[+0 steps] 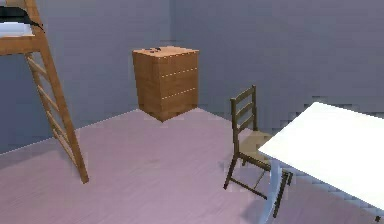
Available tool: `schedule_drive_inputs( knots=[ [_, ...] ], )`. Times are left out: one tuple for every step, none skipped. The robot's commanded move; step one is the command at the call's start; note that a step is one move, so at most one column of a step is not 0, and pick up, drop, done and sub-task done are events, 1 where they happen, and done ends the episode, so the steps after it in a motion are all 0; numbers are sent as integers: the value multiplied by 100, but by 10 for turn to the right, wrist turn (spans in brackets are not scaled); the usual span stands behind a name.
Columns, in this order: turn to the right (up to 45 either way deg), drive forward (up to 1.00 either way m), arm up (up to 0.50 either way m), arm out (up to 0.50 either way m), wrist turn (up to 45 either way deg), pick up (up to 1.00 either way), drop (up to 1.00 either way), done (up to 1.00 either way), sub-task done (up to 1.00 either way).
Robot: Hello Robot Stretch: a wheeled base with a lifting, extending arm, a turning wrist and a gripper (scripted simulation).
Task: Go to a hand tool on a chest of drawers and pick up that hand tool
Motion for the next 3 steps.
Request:
schedule_drive_inputs(
  knots=[
    [-90,0,0,0,0,0,0,0,0],
    [0,75,0,0,0,0,0,0,0],
    [0,100,0,0,0,0,0,0,0]
  ],
)
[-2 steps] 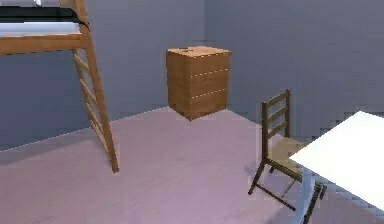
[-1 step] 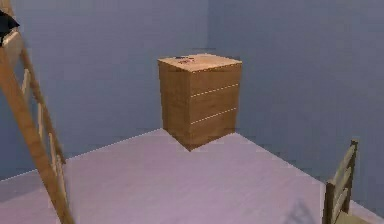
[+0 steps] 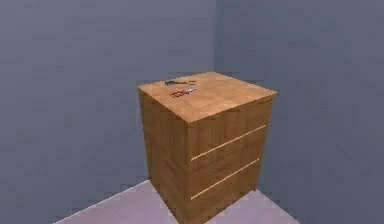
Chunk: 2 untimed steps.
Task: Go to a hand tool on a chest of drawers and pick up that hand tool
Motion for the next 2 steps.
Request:
schedule_drive_inputs(
  knots=[
    [-60,0,0,0,0,0,0,0,0],
    [0,20,0,0,0,0,0,0,0]
  ],
)
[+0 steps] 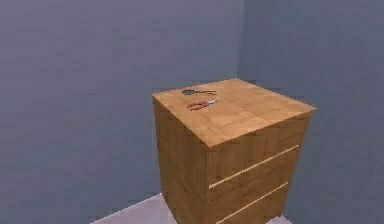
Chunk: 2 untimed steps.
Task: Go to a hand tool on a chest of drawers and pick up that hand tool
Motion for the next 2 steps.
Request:
schedule_drive_inputs(
  knots=[
    [-30,0,0,0,0,0,0,0,0],
    [0,30,0,0,0,0,0,0,0]
  ],
)
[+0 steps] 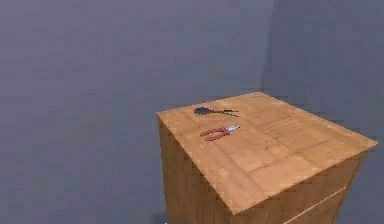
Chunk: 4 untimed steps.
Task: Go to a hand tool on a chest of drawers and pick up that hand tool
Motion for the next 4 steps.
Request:
schedule_drive_inputs(
  knots=[
    [-450,0,0,0,0,0,0,0,0],
    [-330,0,0,0,0,0,0,0,0],
    [0,0,50,0,0,0,0,0,0],
    [0,0,38,0,0,0,0,0,0]
  ],
)
